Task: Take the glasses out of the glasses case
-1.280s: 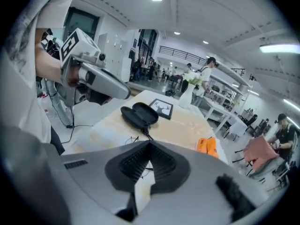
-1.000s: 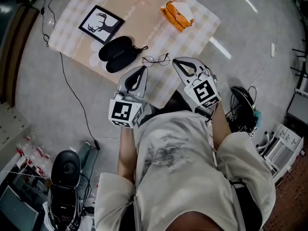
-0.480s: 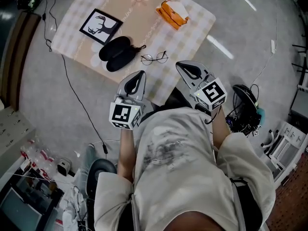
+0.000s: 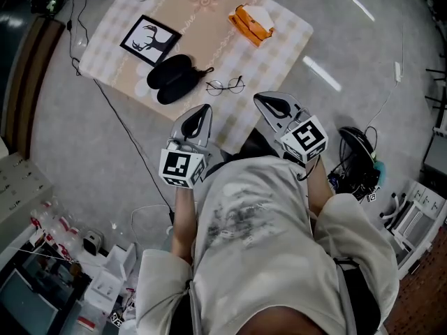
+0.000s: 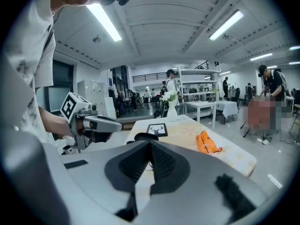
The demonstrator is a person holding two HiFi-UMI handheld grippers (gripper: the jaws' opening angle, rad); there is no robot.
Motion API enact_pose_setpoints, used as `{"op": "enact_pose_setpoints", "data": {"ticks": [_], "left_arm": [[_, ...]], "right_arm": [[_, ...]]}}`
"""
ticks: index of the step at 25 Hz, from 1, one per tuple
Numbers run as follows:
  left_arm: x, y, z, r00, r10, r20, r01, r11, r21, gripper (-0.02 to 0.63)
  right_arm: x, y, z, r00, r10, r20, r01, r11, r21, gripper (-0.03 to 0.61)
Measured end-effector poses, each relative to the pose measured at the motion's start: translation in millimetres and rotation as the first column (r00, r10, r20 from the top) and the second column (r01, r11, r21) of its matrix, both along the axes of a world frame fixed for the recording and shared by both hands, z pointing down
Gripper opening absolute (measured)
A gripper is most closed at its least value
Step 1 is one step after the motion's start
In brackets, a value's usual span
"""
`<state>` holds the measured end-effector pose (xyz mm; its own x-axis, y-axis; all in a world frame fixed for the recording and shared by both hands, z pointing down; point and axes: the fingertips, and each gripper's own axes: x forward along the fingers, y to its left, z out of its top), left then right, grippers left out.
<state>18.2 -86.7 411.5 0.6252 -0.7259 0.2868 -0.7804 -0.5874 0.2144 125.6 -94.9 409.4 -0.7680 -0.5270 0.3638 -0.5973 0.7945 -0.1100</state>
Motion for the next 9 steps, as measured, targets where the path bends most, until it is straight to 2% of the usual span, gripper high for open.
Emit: {"op": "enact_pose_setpoints", "data": {"ticks": [9], "left_arm": [[4.0, 3.0, 4.7, 1.0, 0.0, 0.001, 0.0, 1.0, -0.011, 0.009]], "right_arm": [[4.7, 2.8, 2.2, 1.0, -0.001, -0.007, 0.001, 1.0, -0.002, 0.015]]}}
